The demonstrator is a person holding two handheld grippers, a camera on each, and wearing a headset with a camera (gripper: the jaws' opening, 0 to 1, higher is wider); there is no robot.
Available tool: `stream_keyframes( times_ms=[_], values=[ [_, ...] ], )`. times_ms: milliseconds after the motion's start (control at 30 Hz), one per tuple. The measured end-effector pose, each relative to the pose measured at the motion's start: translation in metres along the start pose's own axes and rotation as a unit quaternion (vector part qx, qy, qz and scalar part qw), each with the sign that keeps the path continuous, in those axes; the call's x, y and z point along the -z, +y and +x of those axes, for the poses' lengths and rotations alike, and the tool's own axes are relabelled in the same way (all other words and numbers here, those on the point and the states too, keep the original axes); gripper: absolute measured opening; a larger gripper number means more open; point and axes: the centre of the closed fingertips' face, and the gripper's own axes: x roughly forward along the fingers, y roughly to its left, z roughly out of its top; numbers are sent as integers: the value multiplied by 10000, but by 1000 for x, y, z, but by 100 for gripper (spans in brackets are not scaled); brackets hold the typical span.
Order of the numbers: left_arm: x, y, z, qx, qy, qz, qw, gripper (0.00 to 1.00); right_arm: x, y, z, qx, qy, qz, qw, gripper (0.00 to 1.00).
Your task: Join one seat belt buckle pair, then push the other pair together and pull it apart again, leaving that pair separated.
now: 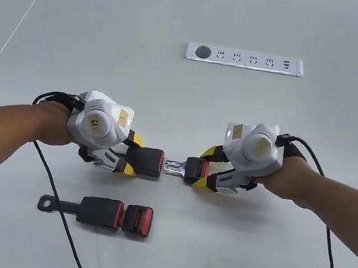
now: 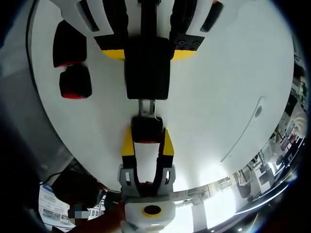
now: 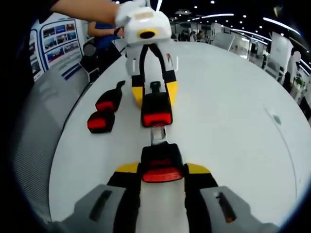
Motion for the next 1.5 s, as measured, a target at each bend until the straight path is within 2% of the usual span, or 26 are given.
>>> stream_keyframes(
  times_ms=[433,900,1033,1067,1133,1233,1500],
  values=[
    [0,-1,0,-16,33,26,10000,33,-12,2,10,-45,-78,12,10000,34],
    [3,0,3,53,242,78,9997,32,-15,1,13,-93,-88,10,9999,32],
    [3,0,4,45,258,18,9997,32,-19,1,16,-88,-113,93,9999,32],
    [3,0,4,52,277,40,9996,32,-24,3,22,-64,-136,150,9998,32],
    [4,0,4,47,284,23,9996,32,-27,3,24,-21,-62,145,9999,32],
    [5,0,4,33,254,-28,9997,32,-25,2,24,-20,-113,220,9997,32],
    [9,1,4,33,334,-25,9994,32,-28,2,28,50,6,216,9998,32]
  ],
)
